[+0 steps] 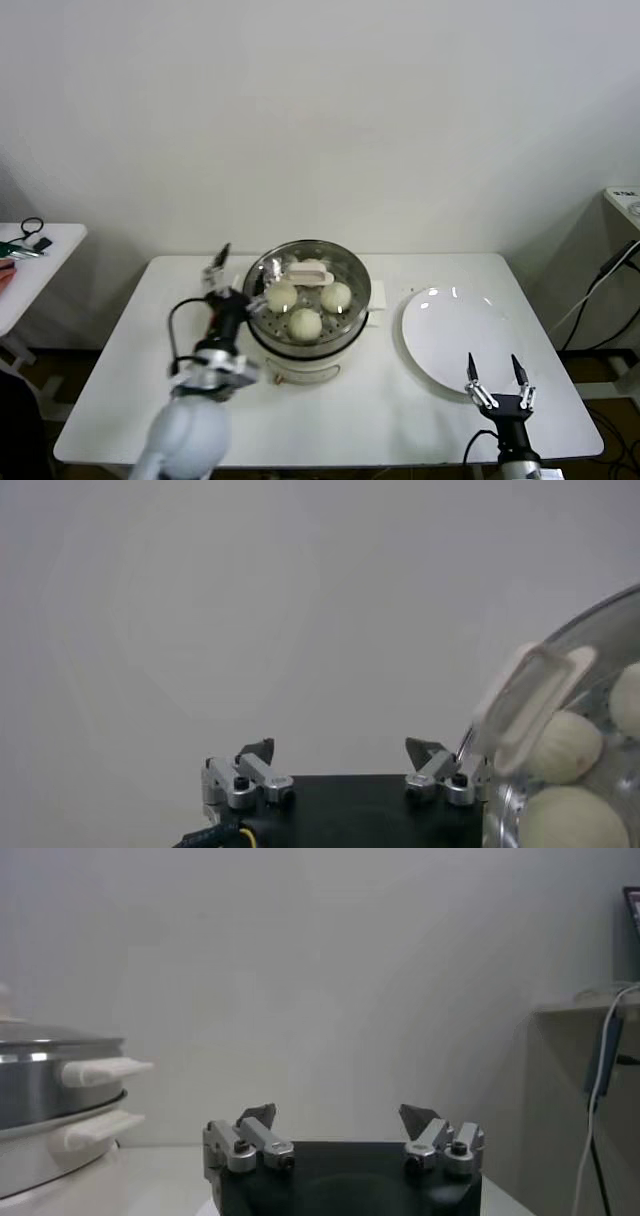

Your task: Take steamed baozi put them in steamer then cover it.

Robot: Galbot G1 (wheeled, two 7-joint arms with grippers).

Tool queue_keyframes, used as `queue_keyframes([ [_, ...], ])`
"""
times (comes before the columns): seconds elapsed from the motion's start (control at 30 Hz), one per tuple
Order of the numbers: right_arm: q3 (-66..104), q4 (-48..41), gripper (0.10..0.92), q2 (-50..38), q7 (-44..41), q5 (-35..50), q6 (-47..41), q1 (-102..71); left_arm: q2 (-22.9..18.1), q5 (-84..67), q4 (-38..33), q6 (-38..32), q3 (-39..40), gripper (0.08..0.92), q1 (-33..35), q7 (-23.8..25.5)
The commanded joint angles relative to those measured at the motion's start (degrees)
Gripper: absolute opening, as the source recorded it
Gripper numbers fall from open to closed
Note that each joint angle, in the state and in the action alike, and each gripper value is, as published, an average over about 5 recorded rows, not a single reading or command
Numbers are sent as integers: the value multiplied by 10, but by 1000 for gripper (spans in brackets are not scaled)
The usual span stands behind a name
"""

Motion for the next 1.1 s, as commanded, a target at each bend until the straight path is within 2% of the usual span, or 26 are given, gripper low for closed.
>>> queue_keyframes([
  [0.03,-8,-15,823,-11,13,3,-3,5,59,-410,43,-229,-217,823,188,-61],
  [0.23,-10,-27,823,-13,11,8,-4,13,59,-489,88,-226,-206,823,231,-69],
  [0.6,-11,-36,823,-20,7,26,-5,16,24,-483,163,-286,-150,823,223,-54],
  [1.1,-12,-34,823,-21,8,28,-6,16,8,-496,165,-300,-144,823,216,-42],
])
